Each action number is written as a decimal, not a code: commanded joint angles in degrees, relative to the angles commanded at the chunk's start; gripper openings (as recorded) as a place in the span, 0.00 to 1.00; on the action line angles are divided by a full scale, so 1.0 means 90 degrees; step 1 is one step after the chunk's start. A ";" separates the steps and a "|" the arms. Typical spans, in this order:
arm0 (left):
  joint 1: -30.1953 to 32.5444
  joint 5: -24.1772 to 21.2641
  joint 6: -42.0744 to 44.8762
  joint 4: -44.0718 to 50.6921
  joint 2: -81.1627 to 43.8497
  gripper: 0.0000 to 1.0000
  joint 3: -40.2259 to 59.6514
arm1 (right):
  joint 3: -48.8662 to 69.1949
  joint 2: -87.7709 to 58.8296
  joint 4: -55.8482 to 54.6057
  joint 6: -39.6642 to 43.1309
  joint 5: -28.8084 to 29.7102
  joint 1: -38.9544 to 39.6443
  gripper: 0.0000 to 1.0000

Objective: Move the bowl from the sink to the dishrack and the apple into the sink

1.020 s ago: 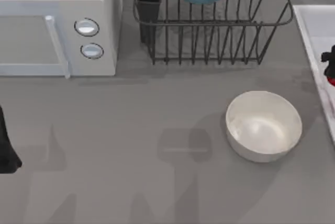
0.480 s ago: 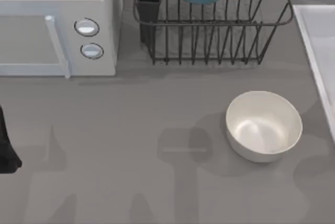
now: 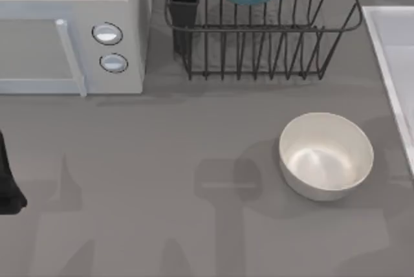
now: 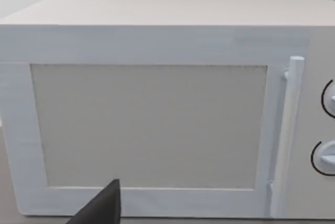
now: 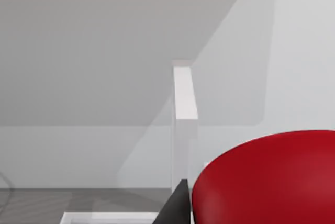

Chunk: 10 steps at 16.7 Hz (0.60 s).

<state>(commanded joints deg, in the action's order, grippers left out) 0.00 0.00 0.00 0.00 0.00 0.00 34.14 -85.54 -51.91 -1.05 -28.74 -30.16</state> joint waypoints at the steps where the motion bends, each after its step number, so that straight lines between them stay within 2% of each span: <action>1: 0.0000 0.0000 0.0000 0.0000 0.0000 1.00 0.0000 | 0.0000 0.0000 0.0000 0.0000 0.0000 0.0000 0.00; 6: 0.0000 0.0000 0.0000 0.0000 0.0000 1.00 0.0000 | 0.0043 -0.0227 -0.0223 -0.0028 0.0092 -0.0067 0.00; 10: 0.0000 0.0000 0.0000 0.0000 0.0000 1.00 0.0000 | -0.0040 -0.1300 -0.1468 -0.0066 0.0241 -0.0259 0.00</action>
<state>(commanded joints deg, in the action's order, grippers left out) 0.00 0.00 0.00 0.00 0.00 0.00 33.78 -97.24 -65.12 -1.64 -26.58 -32.49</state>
